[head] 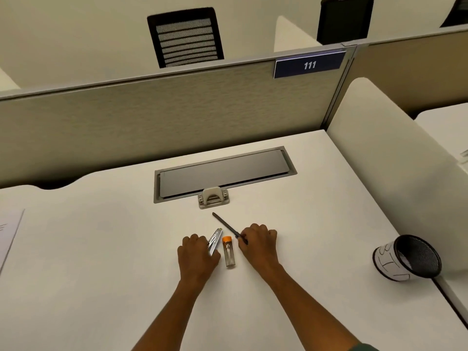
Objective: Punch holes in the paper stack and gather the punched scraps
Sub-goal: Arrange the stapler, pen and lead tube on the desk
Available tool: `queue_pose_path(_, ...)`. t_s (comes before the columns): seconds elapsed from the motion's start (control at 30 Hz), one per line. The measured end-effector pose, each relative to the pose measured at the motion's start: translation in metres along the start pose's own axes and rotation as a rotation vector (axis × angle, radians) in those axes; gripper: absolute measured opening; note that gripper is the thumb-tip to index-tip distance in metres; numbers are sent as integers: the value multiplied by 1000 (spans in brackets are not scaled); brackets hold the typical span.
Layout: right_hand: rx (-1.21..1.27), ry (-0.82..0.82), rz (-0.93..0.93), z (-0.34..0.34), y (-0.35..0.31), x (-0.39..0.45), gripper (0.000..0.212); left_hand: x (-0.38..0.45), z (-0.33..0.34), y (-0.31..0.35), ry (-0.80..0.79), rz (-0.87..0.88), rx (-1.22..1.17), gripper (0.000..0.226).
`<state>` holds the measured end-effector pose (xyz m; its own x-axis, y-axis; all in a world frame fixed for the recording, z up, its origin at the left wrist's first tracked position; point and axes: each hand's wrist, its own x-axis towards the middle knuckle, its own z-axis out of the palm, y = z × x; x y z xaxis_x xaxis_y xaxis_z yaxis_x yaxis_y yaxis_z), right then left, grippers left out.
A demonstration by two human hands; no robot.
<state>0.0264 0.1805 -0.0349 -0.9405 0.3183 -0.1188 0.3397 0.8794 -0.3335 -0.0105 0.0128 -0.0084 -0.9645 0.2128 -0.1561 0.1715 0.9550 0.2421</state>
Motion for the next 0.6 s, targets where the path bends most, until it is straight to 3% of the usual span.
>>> queue_pose_path(0.3, 83, -38, 174, -20, 21, -16, 18, 0, -14, 1, 71, 16, -94, 29)
queue_pose_path(0.6, 226, 232, 406, -79, 94, -12, 18, 15, -22, 80, 120, 165, -233, 22)
